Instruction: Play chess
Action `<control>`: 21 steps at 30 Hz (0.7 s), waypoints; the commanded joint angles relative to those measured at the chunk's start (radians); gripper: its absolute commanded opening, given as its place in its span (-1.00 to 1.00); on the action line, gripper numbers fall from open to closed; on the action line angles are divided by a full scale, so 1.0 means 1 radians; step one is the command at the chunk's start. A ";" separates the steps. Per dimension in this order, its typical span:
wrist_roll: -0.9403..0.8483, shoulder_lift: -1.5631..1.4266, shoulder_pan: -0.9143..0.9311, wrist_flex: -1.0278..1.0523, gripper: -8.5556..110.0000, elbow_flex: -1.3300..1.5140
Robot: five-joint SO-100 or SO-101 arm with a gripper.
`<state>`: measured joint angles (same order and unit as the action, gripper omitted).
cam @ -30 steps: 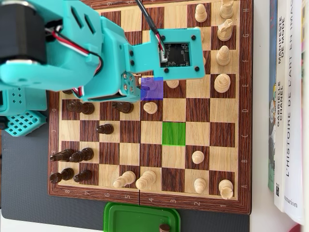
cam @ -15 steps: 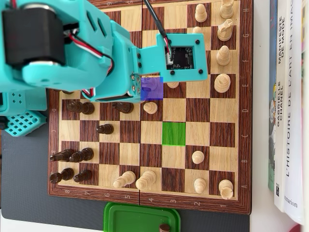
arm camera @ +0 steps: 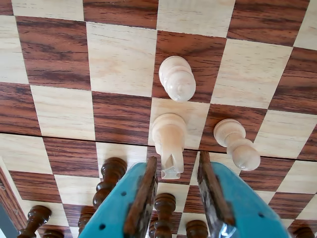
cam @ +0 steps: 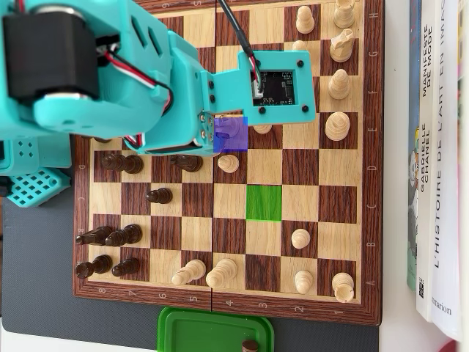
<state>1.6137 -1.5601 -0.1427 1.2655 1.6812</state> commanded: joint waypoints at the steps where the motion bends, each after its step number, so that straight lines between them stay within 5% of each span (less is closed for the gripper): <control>1: -0.002 -0.005 0.002 -0.009 -0.63 -0.038; 21: -0.002 0.051 0.005 -0.008 -0.63 -0.067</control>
<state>1.6137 -1.4941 -0.1427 1.2655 1.6598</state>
